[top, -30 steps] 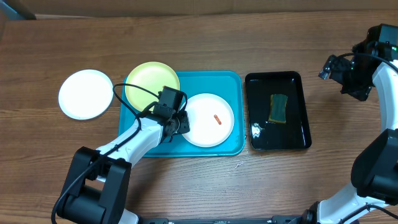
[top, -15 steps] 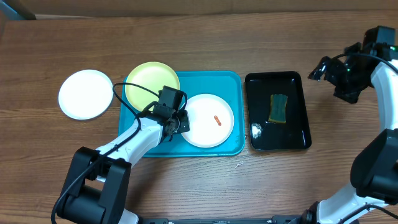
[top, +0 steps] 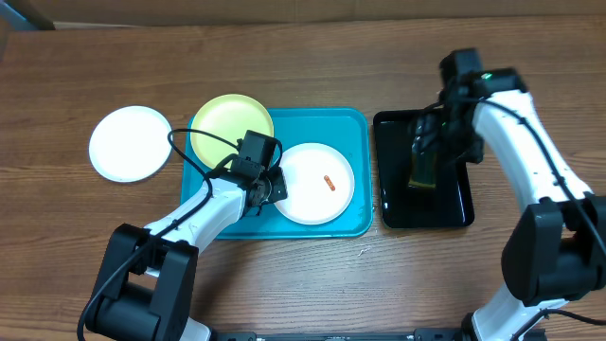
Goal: Clean dirty plates on tray and stack at the side
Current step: 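Grasp the sponge in the black tray with the right gripper and dip it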
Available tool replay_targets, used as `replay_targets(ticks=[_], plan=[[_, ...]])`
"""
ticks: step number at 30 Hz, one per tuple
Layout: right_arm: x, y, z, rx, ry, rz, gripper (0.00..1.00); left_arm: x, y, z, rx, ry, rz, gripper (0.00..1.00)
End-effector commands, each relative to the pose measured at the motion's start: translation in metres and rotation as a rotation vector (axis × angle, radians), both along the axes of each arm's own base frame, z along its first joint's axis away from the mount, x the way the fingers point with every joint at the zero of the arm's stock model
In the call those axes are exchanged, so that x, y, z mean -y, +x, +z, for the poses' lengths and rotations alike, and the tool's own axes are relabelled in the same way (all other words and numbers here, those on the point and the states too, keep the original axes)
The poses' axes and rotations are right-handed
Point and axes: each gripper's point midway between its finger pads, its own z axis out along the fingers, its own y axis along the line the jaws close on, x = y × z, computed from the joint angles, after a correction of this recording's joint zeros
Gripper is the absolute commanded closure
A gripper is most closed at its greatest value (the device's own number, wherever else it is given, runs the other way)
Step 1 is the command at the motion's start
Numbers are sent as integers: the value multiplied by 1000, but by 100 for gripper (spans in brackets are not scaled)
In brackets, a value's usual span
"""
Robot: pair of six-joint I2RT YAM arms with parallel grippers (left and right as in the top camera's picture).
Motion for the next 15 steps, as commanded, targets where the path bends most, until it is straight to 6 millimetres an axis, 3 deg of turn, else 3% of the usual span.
replay_targets(ticks=[1,4,7,12,15], plan=[[4,-5,-14,22,-63,-17,21,-10,-4,-5,-25,22,39,96],[0,-2,-43,67,-51,-14,24,-9,-3,-5,-21,21,38,94],[-5,-5,-61,76,-15,-10,39,-9,-2,-5,-17,19,38,93],[-16,-8,-86,106,56,-1,42,-9,-1,-4,-12,17,38,91],[-16,-7,-93,128,56,5,63,-9,-1,-4,-11,17,38,91]])
